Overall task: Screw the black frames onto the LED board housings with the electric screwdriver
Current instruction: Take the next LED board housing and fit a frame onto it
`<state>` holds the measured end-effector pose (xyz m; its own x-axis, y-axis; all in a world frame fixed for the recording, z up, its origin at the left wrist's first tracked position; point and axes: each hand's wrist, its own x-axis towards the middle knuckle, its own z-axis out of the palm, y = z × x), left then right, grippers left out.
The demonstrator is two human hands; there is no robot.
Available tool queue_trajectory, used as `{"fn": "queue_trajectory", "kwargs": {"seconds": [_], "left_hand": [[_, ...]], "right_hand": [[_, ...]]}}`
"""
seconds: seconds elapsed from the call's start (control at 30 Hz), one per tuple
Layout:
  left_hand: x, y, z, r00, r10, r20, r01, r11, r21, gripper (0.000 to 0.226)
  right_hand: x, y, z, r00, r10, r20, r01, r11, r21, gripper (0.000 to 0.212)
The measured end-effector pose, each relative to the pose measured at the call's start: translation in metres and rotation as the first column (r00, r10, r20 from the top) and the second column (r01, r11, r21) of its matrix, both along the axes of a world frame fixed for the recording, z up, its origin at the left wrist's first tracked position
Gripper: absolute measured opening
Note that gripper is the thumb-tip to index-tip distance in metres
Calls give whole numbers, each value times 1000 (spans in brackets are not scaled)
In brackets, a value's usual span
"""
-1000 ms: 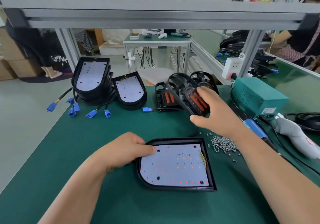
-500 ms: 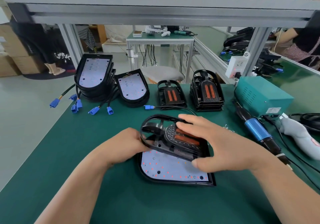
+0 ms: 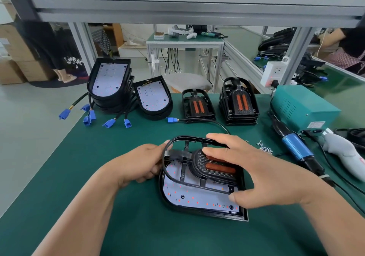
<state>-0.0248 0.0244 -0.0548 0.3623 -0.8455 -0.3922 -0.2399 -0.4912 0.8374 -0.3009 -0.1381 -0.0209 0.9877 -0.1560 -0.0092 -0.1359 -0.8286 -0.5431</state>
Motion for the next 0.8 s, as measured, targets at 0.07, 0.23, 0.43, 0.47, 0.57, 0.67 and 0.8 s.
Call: {"fn": "queue_trajectory", "kwargs": {"seconds": [0.07,0.23,0.43,0.47,0.57,0.67,0.8], "left_hand": [[0,0,1,999,8,-49,-8,1000,8,60],[1,0,3,997,-55,-53,55,998,-5,74],[0,1,4,996,-77,-41,77,997,-7,74],[0,1,4,996,-87,-31,87,996,-8,74],[-1,1,4,992,-126,7,126,992,-6,75],[-1,2,4,987,-158,25,158,987,1,70],[-1,2,4,988,-147,48,148,989,-6,72]], "right_hand": [[-4,3,0,1000,3,3,-3,999,-41,97],[-11,13,2,1000,-1,6,2,979,-202,96],[-9,28,2,999,25,38,-6,903,-429,92],[-9,30,1,999,33,26,-18,905,-425,91],[-6,34,2,998,44,-35,-54,921,-387,90],[-5,33,2,998,33,-57,-52,926,-374,91],[-8,34,2,997,15,-79,-44,923,-382,93]]}}
